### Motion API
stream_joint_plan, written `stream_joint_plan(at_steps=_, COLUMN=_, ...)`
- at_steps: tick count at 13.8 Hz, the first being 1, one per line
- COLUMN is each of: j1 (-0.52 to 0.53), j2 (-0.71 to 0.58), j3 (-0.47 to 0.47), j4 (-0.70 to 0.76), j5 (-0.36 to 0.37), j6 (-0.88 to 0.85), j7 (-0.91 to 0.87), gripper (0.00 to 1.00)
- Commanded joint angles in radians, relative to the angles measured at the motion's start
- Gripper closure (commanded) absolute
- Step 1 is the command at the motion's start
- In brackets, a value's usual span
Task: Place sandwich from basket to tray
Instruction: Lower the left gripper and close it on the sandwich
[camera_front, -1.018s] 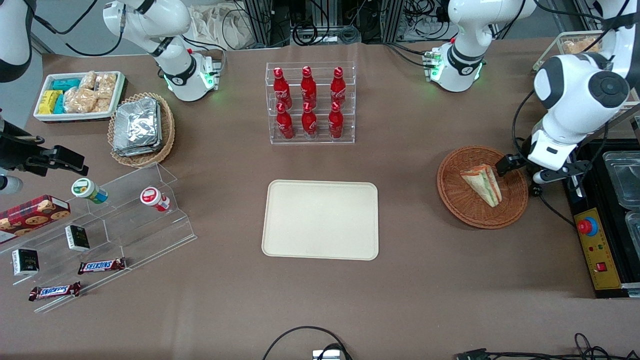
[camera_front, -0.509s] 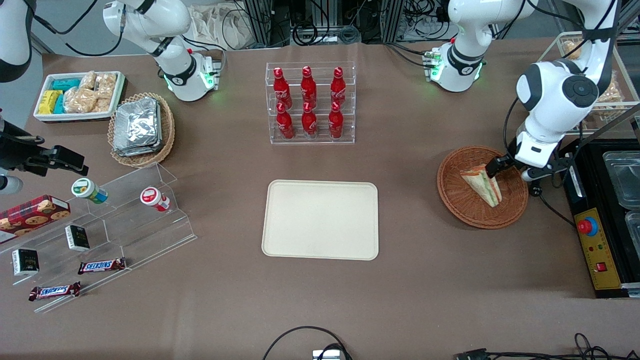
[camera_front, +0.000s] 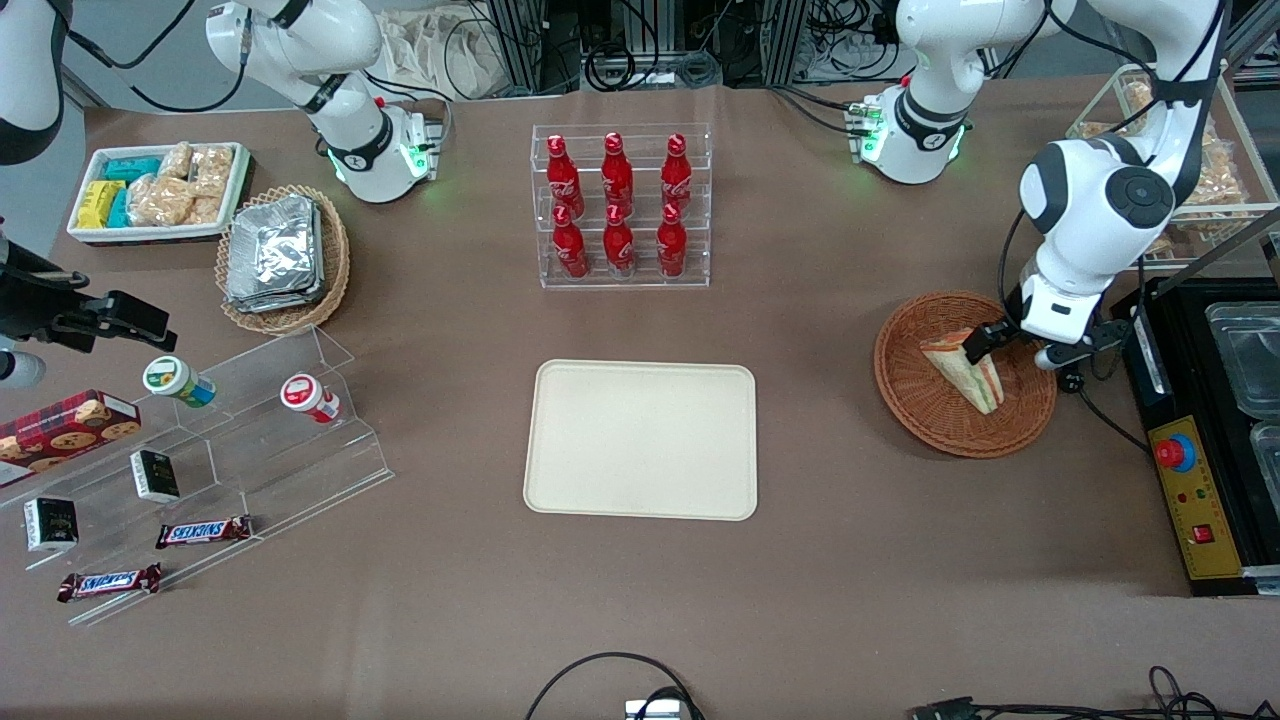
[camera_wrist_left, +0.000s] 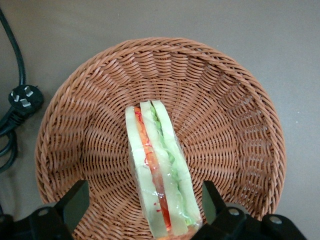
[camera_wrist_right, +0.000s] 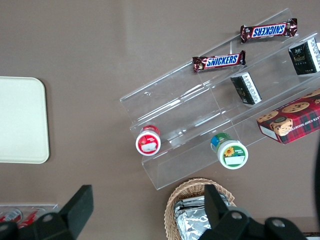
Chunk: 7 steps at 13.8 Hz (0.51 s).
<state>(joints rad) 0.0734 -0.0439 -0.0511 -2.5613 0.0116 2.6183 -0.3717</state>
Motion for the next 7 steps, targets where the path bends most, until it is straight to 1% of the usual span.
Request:
stream_joint_plan(at_steps=1, j1=-0.004, j2=0.024, j3=-0.01, j4=-0.013, j5=-0.005, j6=0.064, j7=-0.059, gripper=0.0)
stream_joint_plan(at_steps=7, j1=-0.035, j2=0.073, j3=-0.012, j4=-0.014, j5=-0.004, j6=0.124, j7=-0.133, gripper=0.0)
